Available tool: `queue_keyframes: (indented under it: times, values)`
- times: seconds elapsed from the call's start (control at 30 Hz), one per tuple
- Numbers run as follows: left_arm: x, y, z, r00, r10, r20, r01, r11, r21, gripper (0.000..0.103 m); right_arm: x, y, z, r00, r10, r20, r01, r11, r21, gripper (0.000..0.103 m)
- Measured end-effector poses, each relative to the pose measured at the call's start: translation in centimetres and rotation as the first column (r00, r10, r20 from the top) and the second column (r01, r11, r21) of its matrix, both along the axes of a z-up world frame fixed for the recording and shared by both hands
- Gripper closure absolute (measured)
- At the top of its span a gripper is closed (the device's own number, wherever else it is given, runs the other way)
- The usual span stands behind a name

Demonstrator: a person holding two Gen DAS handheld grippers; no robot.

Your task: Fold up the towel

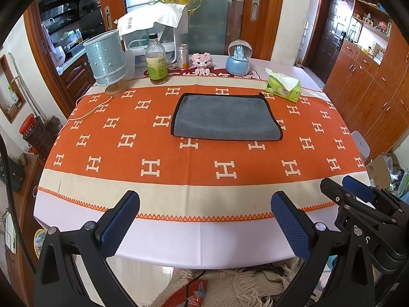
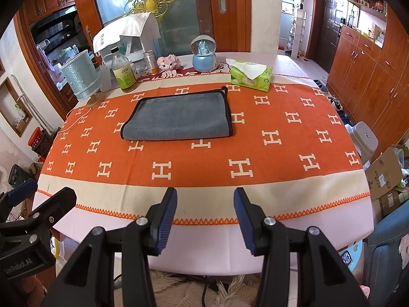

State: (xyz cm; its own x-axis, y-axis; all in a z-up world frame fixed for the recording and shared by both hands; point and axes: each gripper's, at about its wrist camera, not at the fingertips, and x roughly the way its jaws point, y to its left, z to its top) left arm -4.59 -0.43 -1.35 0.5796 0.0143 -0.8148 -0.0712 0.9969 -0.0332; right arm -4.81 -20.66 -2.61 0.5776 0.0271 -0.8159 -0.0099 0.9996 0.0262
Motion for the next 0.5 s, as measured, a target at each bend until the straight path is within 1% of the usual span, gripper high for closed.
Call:
queue_keyframes:
  times: [0.5]
  values:
    - [-0.13,0.24,-0.10,1.000,0.003,-0.008,-0.003,1.000,-0.003,0.001,-0.06,0.08,-0.19,1.000,0.001,-0.004,-0.001,1.000,-0.003,0.057]
